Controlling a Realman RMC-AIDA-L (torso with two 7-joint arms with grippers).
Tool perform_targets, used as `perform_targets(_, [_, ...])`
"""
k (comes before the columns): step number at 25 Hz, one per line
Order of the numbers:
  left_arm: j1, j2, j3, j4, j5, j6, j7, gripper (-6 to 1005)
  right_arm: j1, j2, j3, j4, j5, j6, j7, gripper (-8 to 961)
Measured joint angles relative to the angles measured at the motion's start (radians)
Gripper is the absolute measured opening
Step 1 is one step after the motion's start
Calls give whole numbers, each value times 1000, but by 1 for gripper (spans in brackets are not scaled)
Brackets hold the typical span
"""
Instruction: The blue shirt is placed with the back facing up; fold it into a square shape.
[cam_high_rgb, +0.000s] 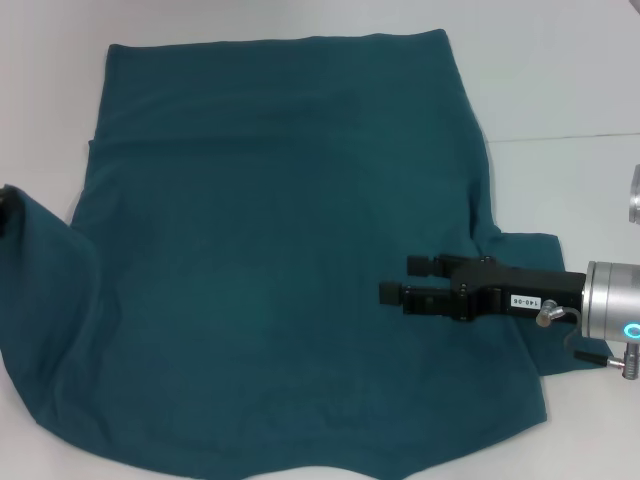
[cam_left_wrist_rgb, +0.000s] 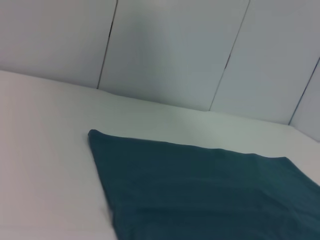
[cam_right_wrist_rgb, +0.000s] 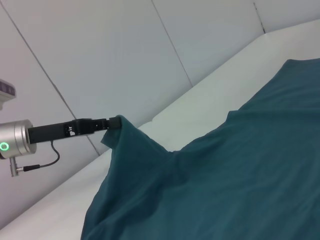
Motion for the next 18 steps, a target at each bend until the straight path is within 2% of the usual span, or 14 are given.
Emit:
perform_targets(8, [-3,-6,0,22,-7,145,-71,1,0,0,0,1,0,1,0,896])
perform_targets(15, [-6,-52,54,8,-9,154,-72,1,1,0,-1,1,0,1,0,896])
perform_targets(18, [-10,-58,90,-14,-21,151,-71,1,2,0,-3,1,0,0,-1,896])
